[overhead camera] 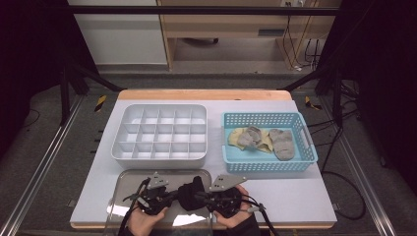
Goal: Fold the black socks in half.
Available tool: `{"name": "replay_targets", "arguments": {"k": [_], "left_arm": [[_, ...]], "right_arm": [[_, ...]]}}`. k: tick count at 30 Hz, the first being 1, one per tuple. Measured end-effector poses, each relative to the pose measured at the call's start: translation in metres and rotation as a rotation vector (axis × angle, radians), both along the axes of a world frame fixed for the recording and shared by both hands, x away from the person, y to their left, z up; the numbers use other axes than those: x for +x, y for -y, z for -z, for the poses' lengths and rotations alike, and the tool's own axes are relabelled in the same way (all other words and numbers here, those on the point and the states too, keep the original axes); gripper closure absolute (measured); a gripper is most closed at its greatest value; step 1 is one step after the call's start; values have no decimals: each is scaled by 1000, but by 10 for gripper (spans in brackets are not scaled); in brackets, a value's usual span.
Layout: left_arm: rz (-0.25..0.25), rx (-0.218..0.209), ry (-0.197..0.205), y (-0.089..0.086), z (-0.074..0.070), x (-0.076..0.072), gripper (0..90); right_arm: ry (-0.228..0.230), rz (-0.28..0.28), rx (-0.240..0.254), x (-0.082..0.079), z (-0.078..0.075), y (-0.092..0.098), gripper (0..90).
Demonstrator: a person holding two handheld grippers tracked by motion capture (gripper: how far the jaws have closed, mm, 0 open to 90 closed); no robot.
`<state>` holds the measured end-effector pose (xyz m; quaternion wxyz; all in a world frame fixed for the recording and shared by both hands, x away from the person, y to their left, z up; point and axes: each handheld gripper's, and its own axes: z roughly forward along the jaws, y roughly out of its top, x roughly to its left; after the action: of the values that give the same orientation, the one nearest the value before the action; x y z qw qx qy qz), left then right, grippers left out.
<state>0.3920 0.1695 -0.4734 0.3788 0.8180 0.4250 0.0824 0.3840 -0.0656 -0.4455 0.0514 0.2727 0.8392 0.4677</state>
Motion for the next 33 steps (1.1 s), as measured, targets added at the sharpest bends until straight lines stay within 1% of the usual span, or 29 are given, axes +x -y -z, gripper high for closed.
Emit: {"name": "replay_targets", "arguments": {"k": [5,7,8,9,11,12,14,16,17,20,22,23,25,26,28,30,32,33], "left_arm": [[5,-2,5,0,1,-1,893],[6,-9,1,-1,1,-1,893],[2,-6,1,-2,1,-1,893],[0,-9,2,-4,0,0,893],[-16,-30,8,-9,-4,1,892],[-25,-37,24,-12,-8,2,892],[-34,-70,62,-19,-21,3,892],[-27,-88,99,-21,-33,3,893],[-17,-93,110,-20,-38,4,893],[21,-94,138,-11,-50,8,893],[47,-96,149,-1,-56,10,893],[62,-89,157,5,-58,11,893],[84,-70,151,15,-58,14,892],[95,-53,142,21,-55,17,892],[99,-26,128,27,-49,20,892],[94,-17,111,27,-42,22,891],[85,-8,100,23,-37,20,891],[82,-3,102,20,-34,19,890]], "right_arm": [[-15,-34,-5,3,5,-19,838],[-25,-54,-17,4,11,-28,837],[-27,-61,-22,4,14,-31,837],[-30,-61,-25,5,16,-34,837],[-37,-52,-20,5,17,-35,837],[-35,-53,-22,5,17,-35,836],[-26,-56,-25,5,17,-35,836],[-29,-57,-27,5,17,-35,835],[-32,-57,-26,5,17,-35,835],[-32,-53,-33,5,17,-36,835],[-31,-53,-35,5,16,-37,834],[-29,-53,-36,5,16,-37,834],[-32,-51,-34,4,17,-37,834],[-32,-51,-34,4,16,-37,834],[-34,-48,-35,4,16,-37,833],[-32,-49,-35,4,16,-36,832],[-37,-53,-39,3,15,-34,832],[-37,-57,-42,3,14,-33,831]]}}
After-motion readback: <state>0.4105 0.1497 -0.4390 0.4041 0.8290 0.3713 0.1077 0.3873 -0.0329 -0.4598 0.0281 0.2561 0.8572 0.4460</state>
